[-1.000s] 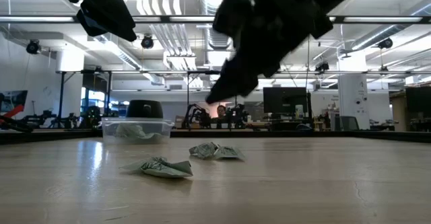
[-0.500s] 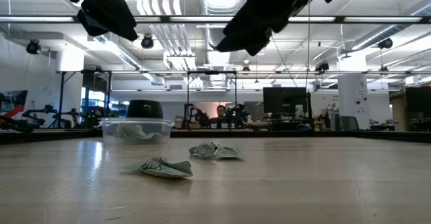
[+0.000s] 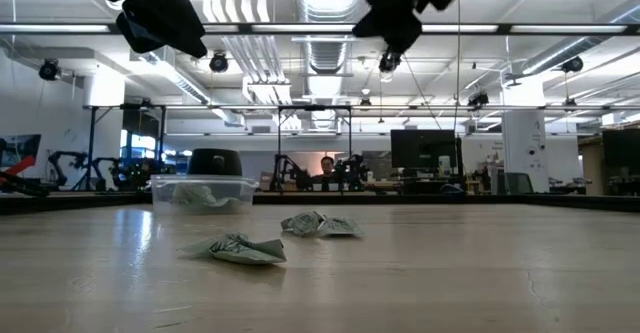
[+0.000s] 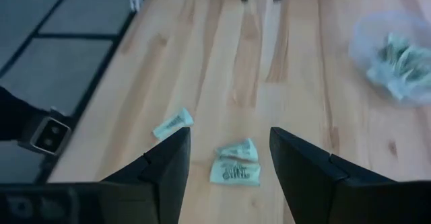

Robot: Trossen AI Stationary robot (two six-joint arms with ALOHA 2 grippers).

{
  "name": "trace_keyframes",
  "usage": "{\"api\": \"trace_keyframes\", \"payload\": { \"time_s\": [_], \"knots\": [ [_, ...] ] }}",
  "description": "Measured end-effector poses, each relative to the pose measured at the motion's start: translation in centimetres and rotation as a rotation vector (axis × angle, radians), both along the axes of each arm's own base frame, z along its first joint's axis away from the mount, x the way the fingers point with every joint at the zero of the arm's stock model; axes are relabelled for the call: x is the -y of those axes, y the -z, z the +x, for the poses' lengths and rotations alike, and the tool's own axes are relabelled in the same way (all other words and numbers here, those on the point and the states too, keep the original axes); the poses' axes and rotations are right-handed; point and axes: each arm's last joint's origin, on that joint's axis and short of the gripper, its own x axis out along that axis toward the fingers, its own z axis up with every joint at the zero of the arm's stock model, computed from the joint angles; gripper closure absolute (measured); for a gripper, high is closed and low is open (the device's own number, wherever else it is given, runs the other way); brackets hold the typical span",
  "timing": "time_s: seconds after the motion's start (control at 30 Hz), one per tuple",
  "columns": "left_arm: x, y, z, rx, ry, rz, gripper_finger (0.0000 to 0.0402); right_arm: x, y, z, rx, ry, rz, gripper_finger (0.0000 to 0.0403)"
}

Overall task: Pick and place items into bin
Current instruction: Put the green stevia packet into the red basket

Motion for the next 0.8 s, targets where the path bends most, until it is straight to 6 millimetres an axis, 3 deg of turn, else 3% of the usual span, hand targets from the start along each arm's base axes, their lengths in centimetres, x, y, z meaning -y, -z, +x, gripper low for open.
{"api": "trace_keyframes", "payload": {
  "time_s": [0.43,0.8],
  "knots": [
    [0.0,0.0,0.0,0.000,0.000,0.001,0.0283,0.8,-6.3,-4.2,0.220,0.032,0.017,0.0209],
    [0.0,0.0,0.0,0.006,-0.008,0.007,0.0283,1.5,-9.4,-7.7,0.320,0.056,0.022,0.0209]
  ]
}}
